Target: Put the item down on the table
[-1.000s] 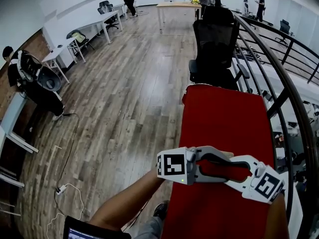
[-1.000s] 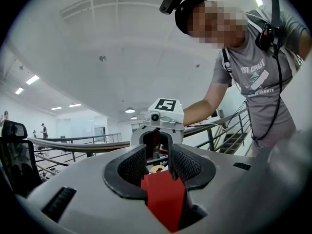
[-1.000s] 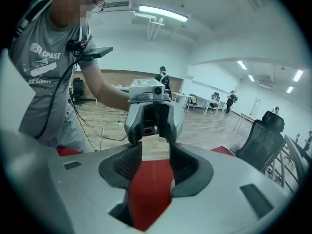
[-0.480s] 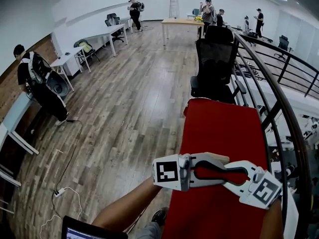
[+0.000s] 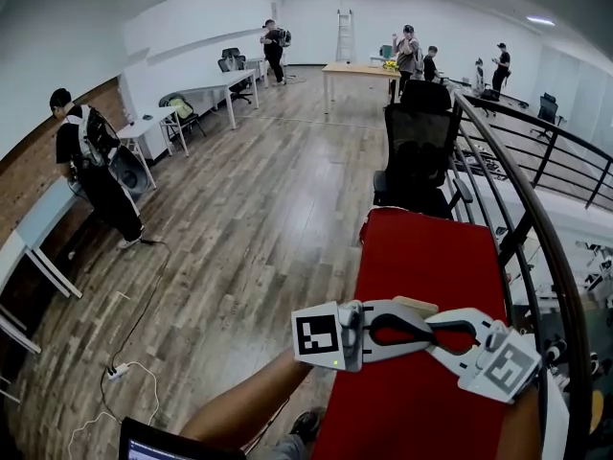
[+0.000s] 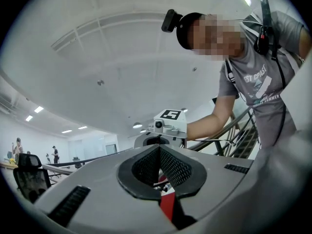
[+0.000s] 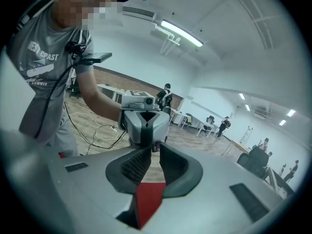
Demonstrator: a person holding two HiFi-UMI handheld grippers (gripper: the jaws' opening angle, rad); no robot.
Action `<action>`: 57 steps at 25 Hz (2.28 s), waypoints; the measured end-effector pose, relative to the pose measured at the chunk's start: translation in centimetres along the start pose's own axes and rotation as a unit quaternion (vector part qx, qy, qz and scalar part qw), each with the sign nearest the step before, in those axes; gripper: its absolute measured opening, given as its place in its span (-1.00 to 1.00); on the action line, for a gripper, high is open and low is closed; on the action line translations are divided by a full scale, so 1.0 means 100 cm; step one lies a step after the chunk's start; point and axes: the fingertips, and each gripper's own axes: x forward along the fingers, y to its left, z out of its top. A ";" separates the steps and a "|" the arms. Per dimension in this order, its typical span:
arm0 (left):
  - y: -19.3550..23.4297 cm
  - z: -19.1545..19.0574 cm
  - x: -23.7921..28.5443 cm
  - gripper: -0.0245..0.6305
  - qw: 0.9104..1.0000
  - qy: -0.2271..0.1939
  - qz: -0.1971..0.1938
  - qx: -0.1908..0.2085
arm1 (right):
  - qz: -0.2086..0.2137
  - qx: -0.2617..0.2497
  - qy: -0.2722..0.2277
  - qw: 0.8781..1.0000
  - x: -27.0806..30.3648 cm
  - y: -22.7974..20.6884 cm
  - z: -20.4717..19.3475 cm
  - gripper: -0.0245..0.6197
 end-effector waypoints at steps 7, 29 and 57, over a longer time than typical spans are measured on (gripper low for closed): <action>-0.038 0.036 -0.001 -0.92 1.000 0.006 0.006 0.012 | -0.011 -0.026 0.002 1.000 -0.020 0.022 0.036 -0.78; -0.098 0.145 -0.120 -0.92 0.997 -0.045 0.033 0.049 | -0.079 0.006 -0.061 0.995 0.009 0.084 0.200 -0.91; -0.201 0.254 -0.296 -0.92 0.990 -0.058 0.097 0.081 | -0.012 -0.084 -0.064 0.994 0.106 0.214 0.394 -0.91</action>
